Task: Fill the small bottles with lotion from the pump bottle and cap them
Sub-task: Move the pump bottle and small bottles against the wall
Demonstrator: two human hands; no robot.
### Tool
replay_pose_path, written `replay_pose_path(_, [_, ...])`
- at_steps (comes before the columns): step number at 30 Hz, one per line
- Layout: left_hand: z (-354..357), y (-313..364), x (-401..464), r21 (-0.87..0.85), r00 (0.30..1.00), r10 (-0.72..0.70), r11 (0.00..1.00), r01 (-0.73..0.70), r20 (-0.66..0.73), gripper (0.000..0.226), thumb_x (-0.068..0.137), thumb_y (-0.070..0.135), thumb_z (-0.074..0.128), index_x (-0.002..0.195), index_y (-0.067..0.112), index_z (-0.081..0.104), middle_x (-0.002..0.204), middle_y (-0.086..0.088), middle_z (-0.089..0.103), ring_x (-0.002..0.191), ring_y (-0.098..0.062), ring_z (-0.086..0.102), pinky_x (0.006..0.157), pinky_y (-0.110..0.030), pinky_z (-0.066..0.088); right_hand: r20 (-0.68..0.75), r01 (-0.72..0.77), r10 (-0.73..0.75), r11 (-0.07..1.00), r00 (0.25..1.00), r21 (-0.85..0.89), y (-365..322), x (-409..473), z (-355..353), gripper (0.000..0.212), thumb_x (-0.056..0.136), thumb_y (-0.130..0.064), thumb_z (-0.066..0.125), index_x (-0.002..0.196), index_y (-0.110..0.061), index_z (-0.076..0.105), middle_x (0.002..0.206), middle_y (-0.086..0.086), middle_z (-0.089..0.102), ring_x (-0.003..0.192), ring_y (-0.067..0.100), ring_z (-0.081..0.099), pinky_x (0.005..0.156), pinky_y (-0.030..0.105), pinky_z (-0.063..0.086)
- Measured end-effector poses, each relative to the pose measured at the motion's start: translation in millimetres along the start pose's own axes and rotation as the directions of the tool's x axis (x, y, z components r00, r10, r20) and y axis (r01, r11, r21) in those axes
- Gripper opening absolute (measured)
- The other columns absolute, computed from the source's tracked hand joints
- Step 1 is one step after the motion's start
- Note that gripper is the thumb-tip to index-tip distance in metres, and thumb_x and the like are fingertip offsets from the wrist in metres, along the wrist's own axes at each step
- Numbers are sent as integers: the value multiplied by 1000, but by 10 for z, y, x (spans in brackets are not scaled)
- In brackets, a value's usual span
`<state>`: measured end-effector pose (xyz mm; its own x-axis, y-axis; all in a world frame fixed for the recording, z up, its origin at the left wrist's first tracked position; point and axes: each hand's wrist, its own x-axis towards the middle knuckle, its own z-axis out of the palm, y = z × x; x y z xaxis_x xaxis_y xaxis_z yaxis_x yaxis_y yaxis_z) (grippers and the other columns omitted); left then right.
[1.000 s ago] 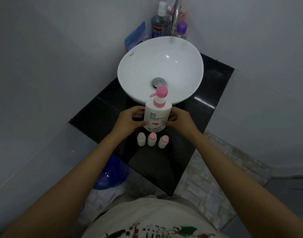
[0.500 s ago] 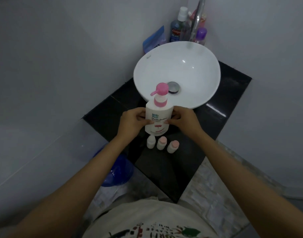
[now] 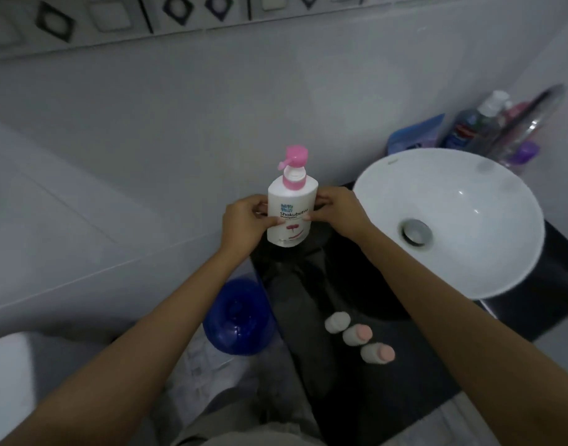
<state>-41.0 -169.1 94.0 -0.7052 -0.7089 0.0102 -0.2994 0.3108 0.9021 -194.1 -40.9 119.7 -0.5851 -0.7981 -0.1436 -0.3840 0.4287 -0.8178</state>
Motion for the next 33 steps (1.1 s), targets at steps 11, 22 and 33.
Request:
replay_pose_path(11, [17, -260, 464, 38, 989, -97, 994, 102, -110, 41, 63, 18, 85, 101, 10, 71, 98, -8, 74, 86, -18, 70, 82, -40, 57, 107, -67, 43, 969, 993, 238, 57, 620, 197, 50, 73, 10, 69, 121, 5, 56, 120, 21, 63, 102, 22, 61, 87, 33, 51])
replay_pose_path(22, [26, -377, 486, 21, 989, -78, 996, 81, -124, 42, 68, 20, 83, 106, 8, 68, 103, -9, 73, 88, -16, 69, 82, -34, 57, 121, -83, 54, 966, 991, 244, 132, 755, 306, 50, 74, 8, 69, 122, 3, 57, 121, 21, 63, 111, 30, 60, 96, 44, 50])
replay_pose_path(33, [70, -452, 30, 50, 979, -37, 998, 48, -199, 22, 83, 8, 68, 105, 5, 66, 98, -10, 69, 85, -15, 62, 83, -28, 53, -17, -225, 232, 956, 973, 187, -25, -326, -52, 38, 82, -22, 70, 118, -11, 60, 98, 8, 69, 83, 17, 67, 62, 20, 51])
